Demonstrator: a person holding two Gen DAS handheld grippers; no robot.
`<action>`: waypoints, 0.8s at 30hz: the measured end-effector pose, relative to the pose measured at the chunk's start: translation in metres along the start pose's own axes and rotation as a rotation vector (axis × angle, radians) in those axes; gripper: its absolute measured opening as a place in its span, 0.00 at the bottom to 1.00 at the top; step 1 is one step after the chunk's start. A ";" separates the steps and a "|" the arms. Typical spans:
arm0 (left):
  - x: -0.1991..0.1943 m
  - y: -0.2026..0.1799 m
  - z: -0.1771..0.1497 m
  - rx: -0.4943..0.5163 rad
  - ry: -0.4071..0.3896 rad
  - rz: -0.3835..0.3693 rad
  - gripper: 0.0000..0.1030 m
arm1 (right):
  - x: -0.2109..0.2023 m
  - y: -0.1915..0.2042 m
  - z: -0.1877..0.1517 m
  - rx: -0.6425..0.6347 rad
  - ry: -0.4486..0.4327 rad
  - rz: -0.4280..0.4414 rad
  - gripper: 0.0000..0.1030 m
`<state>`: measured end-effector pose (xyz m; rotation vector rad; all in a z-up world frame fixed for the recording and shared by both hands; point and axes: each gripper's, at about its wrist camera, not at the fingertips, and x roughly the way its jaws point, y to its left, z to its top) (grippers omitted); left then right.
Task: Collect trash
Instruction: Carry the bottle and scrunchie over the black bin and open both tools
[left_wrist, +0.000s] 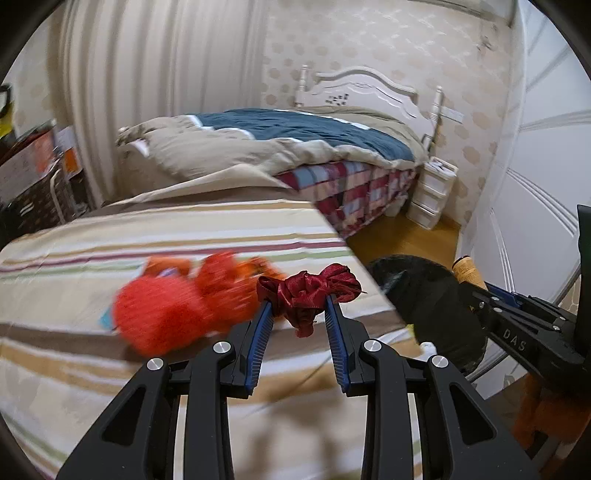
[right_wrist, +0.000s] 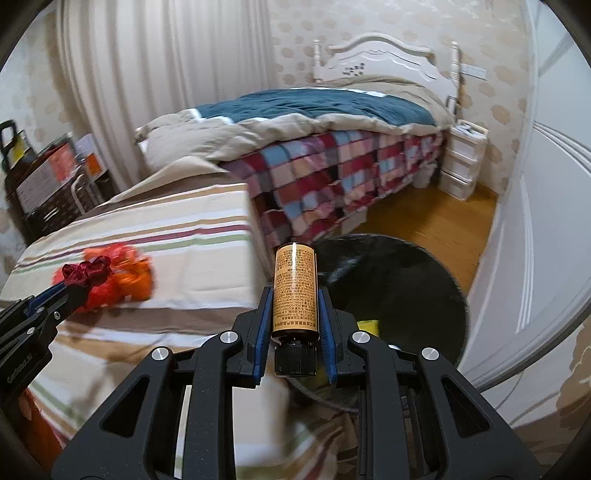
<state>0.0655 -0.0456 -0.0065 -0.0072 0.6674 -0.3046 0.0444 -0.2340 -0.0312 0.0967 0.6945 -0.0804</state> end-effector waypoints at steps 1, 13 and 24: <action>0.006 -0.007 0.002 0.011 0.002 -0.007 0.31 | 0.003 -0.006 0.001 0.008 0.002 -0.008 0.22; 0.080 -0.075 0.019 0.109 0.068 -0.048 0.31 | 0.044 -0.066 0.004 0.082 0.040 -0.087 0.23; 0.108 -0.085 0.018 0.132 0.136 -0.028 0.44 | 0.069 -0.088 0.001 0.115 0.070 -0.142 0.32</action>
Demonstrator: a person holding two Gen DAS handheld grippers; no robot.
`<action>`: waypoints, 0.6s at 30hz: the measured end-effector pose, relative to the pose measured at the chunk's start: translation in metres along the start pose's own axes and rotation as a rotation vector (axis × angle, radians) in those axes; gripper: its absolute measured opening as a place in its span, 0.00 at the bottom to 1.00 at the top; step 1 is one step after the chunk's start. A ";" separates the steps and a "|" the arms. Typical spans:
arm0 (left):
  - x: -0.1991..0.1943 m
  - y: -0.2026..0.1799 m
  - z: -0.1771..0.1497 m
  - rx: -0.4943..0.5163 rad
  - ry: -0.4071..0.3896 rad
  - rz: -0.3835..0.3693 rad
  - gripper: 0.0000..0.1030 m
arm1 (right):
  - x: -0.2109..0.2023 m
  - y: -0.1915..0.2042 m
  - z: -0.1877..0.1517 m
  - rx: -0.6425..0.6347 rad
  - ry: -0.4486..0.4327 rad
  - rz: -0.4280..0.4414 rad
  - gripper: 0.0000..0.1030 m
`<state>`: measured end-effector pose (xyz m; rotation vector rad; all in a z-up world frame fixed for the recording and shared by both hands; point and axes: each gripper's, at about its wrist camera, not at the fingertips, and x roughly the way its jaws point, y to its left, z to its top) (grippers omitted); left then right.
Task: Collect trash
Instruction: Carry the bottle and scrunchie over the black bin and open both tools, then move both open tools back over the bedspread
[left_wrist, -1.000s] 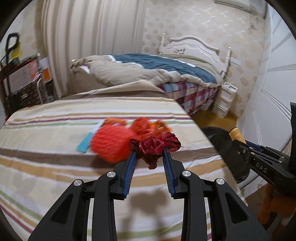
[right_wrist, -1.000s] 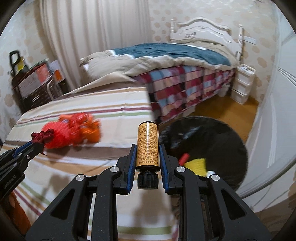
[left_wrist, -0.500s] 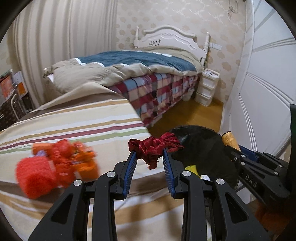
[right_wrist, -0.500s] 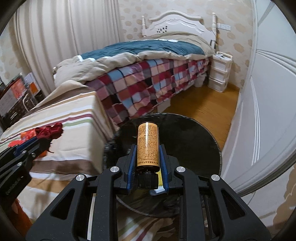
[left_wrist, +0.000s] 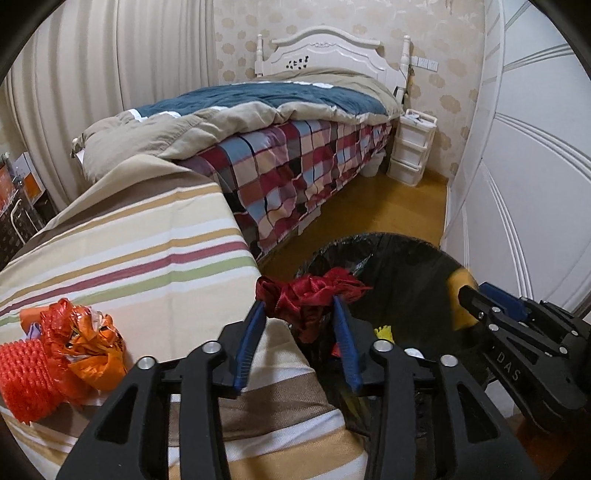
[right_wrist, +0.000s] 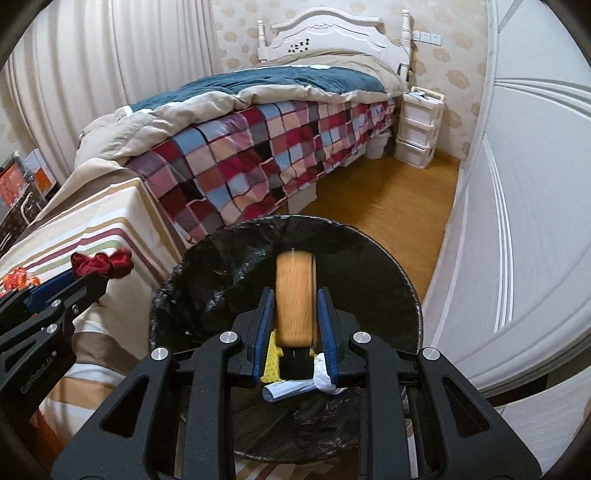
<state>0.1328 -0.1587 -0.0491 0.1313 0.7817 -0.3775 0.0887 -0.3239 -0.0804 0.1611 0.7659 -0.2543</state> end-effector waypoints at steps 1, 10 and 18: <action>0.000 0.000 0.000 -0.003 0.003 0.001 0.47 | 0.001 -0.001 -0.001 0.006 0.002 -0.006 0.36; -0.018 0.000 -0.010 0.023 -0.039 0.050 0.72 | -0.009 -0.003 -0.007 0.029 -0.009 -0.044 0.55; -0.040 0.027 -0.027 -0.030 -0.033 0.091 0.73 | -0.026 0.011 -0.015 0.021 -0.014 -0.019 0.59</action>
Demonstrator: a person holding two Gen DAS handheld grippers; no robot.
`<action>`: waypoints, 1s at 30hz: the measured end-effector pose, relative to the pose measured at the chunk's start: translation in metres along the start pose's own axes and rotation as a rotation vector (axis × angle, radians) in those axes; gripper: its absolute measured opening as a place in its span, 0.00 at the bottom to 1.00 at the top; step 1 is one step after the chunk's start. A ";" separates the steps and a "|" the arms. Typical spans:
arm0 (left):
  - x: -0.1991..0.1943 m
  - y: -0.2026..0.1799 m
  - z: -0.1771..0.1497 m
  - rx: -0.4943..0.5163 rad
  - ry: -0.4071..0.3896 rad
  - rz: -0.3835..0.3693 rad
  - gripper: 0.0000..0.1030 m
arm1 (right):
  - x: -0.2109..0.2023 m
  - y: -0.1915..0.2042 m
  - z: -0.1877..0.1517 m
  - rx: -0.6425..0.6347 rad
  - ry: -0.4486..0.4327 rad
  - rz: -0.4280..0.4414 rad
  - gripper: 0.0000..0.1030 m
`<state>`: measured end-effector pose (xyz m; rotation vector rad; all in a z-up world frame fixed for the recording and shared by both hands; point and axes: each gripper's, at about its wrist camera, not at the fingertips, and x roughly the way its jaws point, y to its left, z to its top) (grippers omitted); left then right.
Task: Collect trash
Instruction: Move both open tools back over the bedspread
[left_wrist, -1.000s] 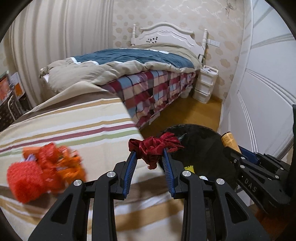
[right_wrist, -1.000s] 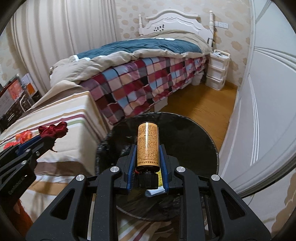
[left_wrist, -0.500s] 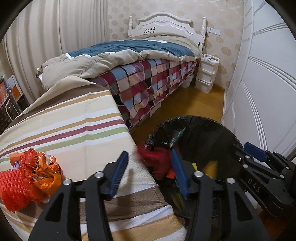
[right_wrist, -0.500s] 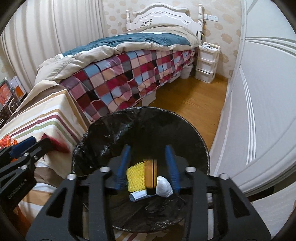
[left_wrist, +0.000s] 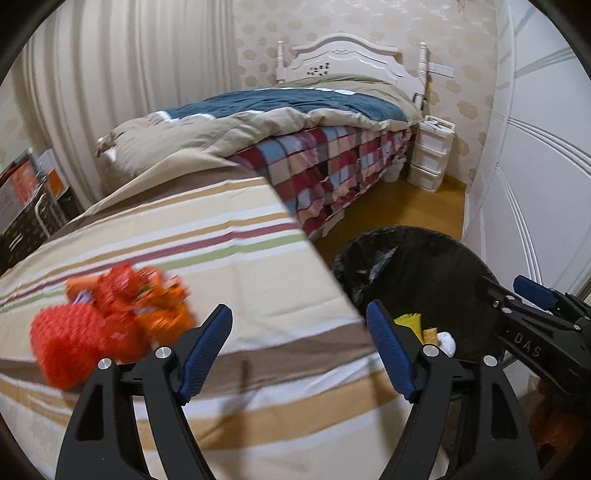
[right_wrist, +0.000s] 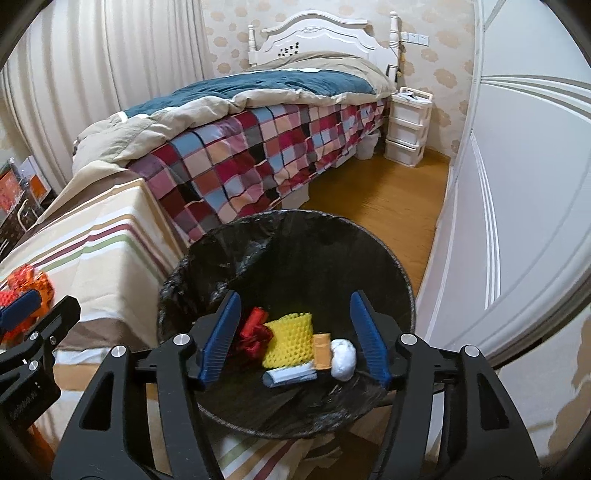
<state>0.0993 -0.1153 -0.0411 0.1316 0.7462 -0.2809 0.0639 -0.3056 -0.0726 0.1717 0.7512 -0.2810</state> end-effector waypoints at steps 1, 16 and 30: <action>-0.003 0.004 -0.002 -0.007 0.001 0.007 0.73 | -0.002 0.003 -0.001 -0.004 0.000 0.005 0.59; -0.058 0.094 -0.047 -0.171 -0.011 0.155 0.75 | -0.040 0.072 -0.020 -0.092 0.001 0.163 0.65; -0.061 0.145 -0.054 -0.265 -0.019 0.211 0.78 | -0.041 0.137 -0.039 -0.224 0.049 0.240 0.65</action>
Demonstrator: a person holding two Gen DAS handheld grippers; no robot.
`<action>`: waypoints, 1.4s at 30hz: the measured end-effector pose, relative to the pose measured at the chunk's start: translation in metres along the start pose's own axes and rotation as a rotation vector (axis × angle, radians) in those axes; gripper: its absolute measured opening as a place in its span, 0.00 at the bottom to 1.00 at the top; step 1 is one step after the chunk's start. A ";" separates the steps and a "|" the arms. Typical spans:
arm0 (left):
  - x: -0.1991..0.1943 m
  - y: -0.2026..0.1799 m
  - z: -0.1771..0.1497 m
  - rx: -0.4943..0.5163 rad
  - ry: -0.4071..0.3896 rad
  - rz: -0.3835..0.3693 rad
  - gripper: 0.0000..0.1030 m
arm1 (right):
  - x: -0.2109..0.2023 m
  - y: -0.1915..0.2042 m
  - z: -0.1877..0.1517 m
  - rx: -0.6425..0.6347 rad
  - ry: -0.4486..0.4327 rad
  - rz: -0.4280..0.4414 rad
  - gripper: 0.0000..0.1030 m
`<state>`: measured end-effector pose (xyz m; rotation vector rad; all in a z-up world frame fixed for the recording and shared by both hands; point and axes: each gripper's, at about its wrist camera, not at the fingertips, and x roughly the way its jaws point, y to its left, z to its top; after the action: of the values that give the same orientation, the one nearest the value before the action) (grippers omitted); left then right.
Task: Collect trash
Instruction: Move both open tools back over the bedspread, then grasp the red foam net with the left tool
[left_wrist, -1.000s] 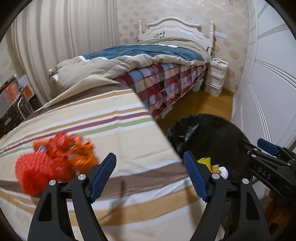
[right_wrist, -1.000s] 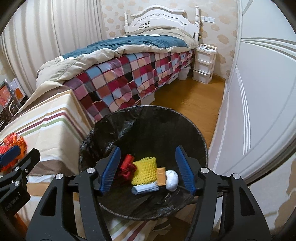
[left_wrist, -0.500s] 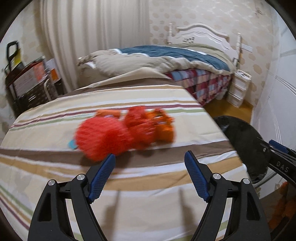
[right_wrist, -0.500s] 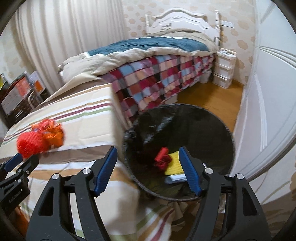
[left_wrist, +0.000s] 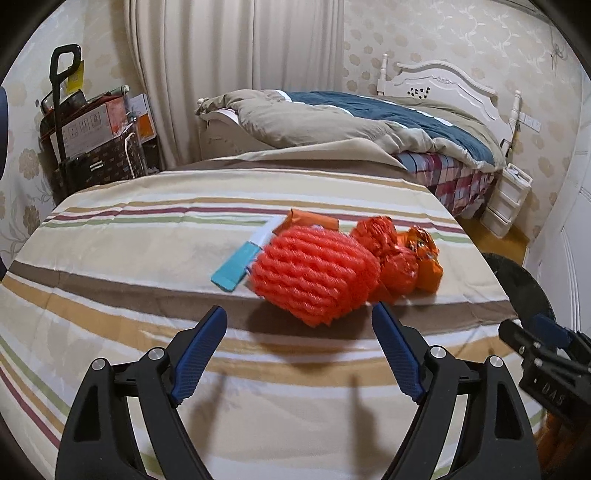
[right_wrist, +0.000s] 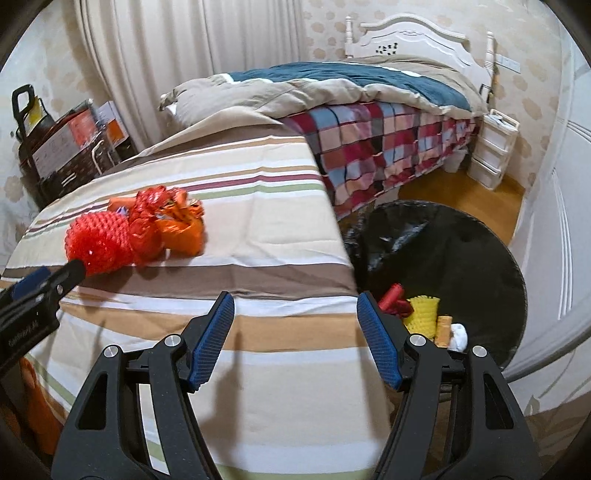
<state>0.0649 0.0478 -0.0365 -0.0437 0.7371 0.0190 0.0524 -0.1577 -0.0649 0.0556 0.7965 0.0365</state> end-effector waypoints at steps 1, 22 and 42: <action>0.000 0.001 0.000 0.002 -0.001 -0.002 0.78 | 0.000 0.002 0.000 -0.006 0.002 0.003 0.65; 0.000 0.024 -0.007 0.022 0.031 -0.120 0.16 | 0.004 0.020 -0.002 -0.051 0.015 0.012 0.65; -0.019 0.091 -0.019 -0.072 0.024 -0.066 0.13 | 0.006 0.039 -0.005 -0.094 0.026 0.022 0.65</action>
<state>0.0351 0.1375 -0.0413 -0.1370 0.7581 -0.0178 0.0524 -0.1187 -0.0697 -0.0247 0.8195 0.0953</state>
